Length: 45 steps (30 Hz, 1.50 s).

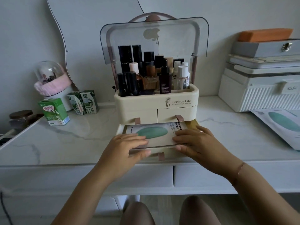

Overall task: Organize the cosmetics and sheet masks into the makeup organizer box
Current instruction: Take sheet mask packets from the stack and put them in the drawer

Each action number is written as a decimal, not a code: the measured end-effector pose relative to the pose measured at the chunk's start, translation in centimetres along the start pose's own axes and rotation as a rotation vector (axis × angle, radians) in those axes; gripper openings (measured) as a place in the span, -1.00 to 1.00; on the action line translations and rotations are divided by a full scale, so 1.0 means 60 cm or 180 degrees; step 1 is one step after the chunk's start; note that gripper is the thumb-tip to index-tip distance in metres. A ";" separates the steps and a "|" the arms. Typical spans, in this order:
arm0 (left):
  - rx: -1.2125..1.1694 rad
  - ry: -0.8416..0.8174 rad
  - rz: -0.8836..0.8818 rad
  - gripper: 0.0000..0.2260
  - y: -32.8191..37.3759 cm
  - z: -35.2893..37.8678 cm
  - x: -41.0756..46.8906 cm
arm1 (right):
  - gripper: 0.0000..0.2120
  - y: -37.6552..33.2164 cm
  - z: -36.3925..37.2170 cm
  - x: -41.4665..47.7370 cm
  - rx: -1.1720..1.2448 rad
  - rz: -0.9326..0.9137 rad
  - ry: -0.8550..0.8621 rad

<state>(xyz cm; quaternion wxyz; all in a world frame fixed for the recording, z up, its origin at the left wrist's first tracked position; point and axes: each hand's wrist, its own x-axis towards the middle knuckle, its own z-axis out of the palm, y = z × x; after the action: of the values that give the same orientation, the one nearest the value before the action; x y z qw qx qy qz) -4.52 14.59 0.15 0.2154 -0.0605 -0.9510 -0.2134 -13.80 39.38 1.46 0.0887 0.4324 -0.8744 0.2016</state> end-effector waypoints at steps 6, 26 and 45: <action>-0.0003 0.0974 -0.0558 -0.29 -0.012 0.035 -0.022 | -0.56 0.010 0.039 -0.023 0.0232 0.0551 0.1098; -0.0194 0.1393 -0.0136 -0.65 0.117 0.022 0.038 | -0.59 0.045 0.009 -0.070 0.0866 0.0757 0.1656; -0.4231 -0.1071 -0.2484 -0.91 0.492 0.379 0.356 | -0.44 0.450 -0.178 -0.230 0.0571 0.3146 0.1026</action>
<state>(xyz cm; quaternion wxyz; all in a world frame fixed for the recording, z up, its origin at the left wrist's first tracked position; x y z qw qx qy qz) -26.37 51.52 2.10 -0.1031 0.1301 -0.5964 -0.7853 -26.95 68.58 -0.89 0.0789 -0.0621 -0.9285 0.3574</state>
